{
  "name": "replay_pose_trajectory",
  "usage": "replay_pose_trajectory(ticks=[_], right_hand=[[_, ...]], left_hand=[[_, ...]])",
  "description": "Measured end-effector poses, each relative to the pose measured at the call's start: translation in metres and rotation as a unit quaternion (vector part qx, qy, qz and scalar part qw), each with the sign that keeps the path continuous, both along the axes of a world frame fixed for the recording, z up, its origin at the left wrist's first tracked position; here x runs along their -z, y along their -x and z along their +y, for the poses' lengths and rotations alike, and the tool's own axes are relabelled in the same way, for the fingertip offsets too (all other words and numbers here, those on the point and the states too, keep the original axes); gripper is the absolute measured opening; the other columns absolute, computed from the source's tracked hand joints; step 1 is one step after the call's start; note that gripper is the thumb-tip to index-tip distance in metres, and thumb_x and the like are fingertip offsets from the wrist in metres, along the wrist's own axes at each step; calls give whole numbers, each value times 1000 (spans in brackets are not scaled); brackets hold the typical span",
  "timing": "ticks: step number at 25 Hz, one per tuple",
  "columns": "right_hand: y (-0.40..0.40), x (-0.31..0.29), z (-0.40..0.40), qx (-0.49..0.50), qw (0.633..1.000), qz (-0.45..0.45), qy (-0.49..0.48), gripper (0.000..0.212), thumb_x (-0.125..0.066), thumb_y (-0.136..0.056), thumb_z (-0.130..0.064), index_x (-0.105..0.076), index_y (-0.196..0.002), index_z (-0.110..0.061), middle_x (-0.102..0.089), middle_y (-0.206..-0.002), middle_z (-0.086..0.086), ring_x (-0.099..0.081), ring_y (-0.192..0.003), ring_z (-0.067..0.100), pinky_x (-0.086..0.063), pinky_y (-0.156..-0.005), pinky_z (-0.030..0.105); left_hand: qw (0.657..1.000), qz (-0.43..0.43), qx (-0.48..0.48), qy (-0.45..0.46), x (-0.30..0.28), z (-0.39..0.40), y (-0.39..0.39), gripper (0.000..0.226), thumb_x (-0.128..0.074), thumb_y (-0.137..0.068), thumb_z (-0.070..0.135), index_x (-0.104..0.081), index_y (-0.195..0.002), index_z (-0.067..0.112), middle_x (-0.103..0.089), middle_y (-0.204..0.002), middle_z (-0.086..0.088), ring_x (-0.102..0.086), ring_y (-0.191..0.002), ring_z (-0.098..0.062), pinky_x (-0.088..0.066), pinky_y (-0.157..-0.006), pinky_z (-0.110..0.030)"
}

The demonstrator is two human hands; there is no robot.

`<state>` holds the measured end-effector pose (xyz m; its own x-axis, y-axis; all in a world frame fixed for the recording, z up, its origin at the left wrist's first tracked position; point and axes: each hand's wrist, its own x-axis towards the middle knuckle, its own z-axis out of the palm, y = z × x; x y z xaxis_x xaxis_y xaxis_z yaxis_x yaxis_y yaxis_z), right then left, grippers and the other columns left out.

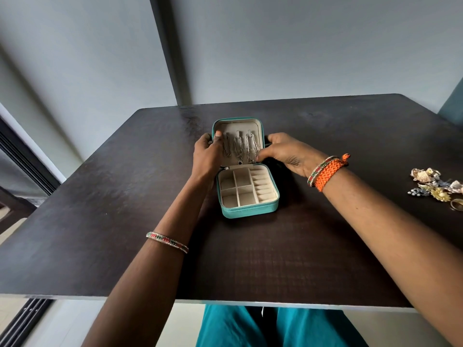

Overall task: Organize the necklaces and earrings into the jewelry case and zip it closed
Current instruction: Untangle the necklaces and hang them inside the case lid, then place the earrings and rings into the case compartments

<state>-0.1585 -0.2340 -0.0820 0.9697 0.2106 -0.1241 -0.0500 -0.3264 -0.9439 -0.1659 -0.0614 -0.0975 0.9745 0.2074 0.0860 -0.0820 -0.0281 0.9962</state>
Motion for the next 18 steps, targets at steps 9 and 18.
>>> replay_pose_trajectory(ticks=[9,18], right_hand=[[15,-9,-5,81,979,-102,154,57,-62,-86,-29,-39,-137,-15,-51,-131,8,-50,-120,24,-40,-105,40],[67,24,14,-61,937,-150,309,66,-18,-102,-42,16,-148,-11,17,-158,5,13,-146,14,4,-117,37]], left_hand=[[999,22,-27,-40,1,0,1,44,-39,-88,48,-61,-87,9,-66,-90,-14,-63,-89,-33,-53,-84,-52],[939,3,0,-344,-1,-14,46,51,-29,-102,22,-16,-149,5,-27,-154,-17,-24,-142,-29,-20,-107,-27]])
